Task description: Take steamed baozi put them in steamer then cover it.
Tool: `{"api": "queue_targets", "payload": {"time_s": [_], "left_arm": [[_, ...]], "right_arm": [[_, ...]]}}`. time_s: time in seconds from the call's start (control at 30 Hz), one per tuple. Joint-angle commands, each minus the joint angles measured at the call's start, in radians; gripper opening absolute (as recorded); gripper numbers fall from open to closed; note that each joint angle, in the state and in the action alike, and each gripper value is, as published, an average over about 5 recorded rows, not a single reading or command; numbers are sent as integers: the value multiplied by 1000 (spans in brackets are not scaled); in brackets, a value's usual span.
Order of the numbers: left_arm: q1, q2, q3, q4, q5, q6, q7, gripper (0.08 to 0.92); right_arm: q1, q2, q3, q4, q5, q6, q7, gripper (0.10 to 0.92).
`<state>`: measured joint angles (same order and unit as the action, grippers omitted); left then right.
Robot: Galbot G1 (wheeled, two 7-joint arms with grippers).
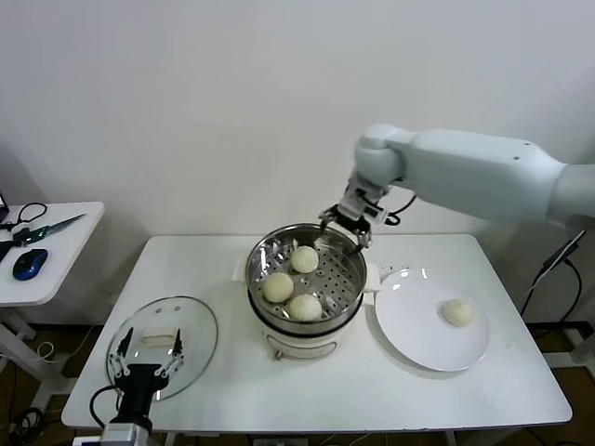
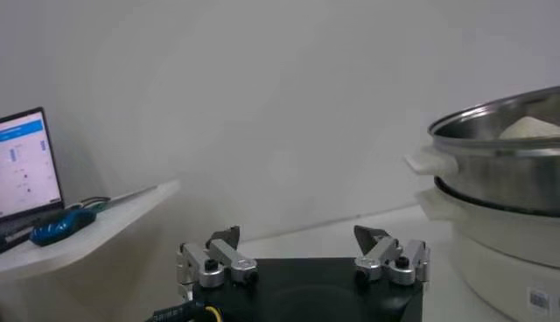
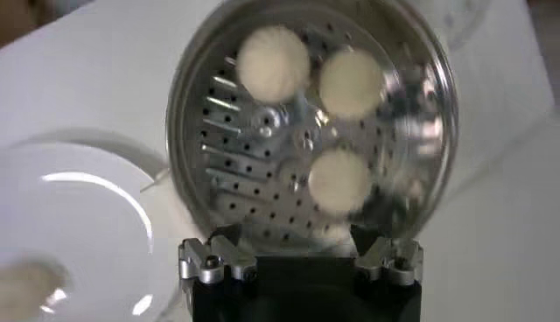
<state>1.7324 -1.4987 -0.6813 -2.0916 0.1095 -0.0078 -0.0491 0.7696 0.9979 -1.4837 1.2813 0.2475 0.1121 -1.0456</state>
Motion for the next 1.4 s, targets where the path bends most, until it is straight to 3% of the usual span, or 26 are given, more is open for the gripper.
{"api": "queue_targets", "payload": {"time_s": [0.03,0.33,0.73,1.4], "left_arm": [[5,4,-3,-3,0,-2,1,823],[-1,5,-11,-5,0,5,0,823],[1,-6,-19,6,14,9,-1,823],[-5,-21,-17,20,35,13,-3,823]], "right_arm": [[-87,-338,33,-12,92,-280,-9,823],[-445,-452,311,-100,-161,-221,-64,823],[-713,-378,541,-284,-344,-157,-63,823],[-787,-221,655,-437,-401,-120,-62,823]]}}
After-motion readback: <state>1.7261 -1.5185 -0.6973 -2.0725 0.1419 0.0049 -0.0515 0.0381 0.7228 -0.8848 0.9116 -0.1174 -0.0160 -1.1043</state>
